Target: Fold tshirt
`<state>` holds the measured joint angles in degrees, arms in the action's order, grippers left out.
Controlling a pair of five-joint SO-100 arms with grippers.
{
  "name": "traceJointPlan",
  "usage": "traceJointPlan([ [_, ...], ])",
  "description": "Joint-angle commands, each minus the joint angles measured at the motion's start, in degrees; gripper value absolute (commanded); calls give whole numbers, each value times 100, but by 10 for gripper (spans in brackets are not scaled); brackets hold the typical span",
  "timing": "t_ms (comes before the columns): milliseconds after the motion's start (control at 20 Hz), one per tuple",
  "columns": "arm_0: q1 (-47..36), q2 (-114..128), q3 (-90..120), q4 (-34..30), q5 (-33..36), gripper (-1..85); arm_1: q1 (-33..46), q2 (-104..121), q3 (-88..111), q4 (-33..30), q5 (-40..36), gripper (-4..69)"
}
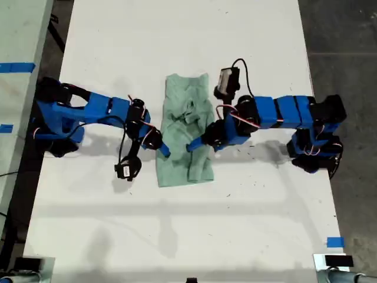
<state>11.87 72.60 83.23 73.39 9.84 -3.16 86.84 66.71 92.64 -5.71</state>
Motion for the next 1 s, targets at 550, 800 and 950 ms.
traceJointPlan([
  [550,-158,-782,290,-1301,-809,0,-193,844,404,-26,149,340],
  [800,-193,-334,53,-536,-853,0,-237,853,466,-35,229,340],
  [950,-246,439,-527,721,-870,0,-281,888,545,-79,308,340],
])
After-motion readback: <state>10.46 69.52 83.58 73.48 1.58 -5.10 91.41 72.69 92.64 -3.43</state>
